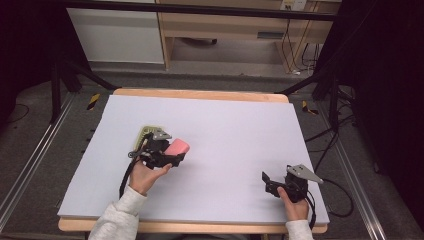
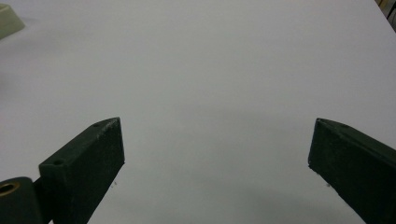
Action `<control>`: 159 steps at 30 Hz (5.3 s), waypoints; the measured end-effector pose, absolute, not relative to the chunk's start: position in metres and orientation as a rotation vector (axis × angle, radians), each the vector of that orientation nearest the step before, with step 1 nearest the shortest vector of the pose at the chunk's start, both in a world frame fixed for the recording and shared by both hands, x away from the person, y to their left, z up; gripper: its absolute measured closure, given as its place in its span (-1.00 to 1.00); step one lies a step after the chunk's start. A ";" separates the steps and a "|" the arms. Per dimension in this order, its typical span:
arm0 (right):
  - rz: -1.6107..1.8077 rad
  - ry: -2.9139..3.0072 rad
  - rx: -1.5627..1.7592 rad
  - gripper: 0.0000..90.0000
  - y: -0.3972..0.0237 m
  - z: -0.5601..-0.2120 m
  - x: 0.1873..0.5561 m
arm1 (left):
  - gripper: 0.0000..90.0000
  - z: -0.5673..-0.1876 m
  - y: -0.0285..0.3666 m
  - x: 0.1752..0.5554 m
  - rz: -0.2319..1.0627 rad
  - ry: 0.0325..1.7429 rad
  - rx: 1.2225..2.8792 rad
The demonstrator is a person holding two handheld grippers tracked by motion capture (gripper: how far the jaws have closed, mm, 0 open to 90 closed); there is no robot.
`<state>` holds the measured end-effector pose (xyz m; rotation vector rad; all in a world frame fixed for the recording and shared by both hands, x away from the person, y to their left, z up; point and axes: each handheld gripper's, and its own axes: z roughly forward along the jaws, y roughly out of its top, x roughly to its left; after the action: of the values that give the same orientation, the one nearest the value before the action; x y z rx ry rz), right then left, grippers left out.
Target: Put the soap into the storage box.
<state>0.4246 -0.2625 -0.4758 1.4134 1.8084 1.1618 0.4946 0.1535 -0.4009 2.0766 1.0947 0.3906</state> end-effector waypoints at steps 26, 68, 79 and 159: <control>1.161 1.812 1.411 -0.91 -0.261 -0.476 0.426 | -0.17 -0.393 0.200 0.516 0.455 1.207 1.968; 1.159 1.827 1.411 -0.91 -0.258 -0.478 0.428 | -0.17 -0.427 0.230 0.562 0.508 1.399 1.934; 1.156 1.828 1.409 -0.91 -0.257 -0.478 0.428 | -0.17 -0.437 0.230 0.566 0.510 1.425 1.949; 1.161 1.801 1.444 -0.92 -0.270 -0.477 0.424 | -0.42 -0.431 0.249 0.496 0.604 1.218 1.855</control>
<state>0.4245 -0.2697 -0.4771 1.4439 1.8005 1.1615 0.4964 0.2493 -0.4311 1.8548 1.2184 0.6037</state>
